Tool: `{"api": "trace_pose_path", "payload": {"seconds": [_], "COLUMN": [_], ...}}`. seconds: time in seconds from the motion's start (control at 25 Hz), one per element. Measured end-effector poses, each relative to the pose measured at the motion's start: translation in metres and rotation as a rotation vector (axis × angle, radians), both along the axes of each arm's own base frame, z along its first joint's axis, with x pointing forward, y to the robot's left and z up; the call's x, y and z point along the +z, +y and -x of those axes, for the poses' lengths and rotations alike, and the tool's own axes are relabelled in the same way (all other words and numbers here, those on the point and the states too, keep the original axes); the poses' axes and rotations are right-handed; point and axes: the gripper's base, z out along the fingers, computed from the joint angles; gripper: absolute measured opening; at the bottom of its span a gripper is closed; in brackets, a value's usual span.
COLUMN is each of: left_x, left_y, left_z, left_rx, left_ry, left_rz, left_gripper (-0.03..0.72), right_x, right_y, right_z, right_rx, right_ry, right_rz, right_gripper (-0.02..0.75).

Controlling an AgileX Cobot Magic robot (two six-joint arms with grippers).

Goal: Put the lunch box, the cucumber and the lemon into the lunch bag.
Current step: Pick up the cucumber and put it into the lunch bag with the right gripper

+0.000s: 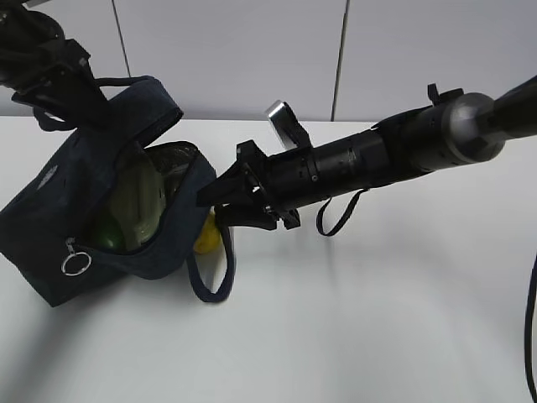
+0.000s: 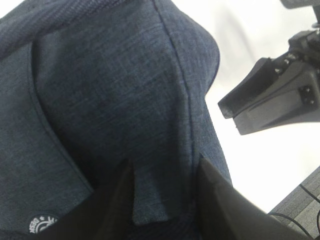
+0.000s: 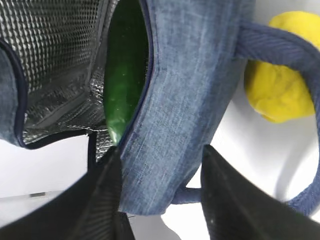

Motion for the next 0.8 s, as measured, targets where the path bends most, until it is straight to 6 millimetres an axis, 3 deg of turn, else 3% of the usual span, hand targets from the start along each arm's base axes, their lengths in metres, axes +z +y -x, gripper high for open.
{"api": "trace_pose_path", "payload": {"seconds": [0.36,0.68,0.8], "left_x": [0.000,0.000,0.000], "left_y": [0.000,0.000,0.000], "left_z": [0.000,0.000,0.000], "left_rx": [0.001,0.001,0.001], "left_ry": [-0.001,-0.001,-0.001], "left_rz": [0.000,0.000,0.000], "left_gripper": [0.269,0.269,0.269], "right_x": [-0.006,-0.028,-0.028], "right_y": [0.009,0.017,0.023], "right_z": [-0.003,-0.003,-0.001], "right_rx": [-0.059,-0.086,-0.078], "right_ry": [-0.039,0.015,0.008], "right_rz": [0.050,0.011,-0.007], "right_gripper": [0.383,0.382,0.351]}}
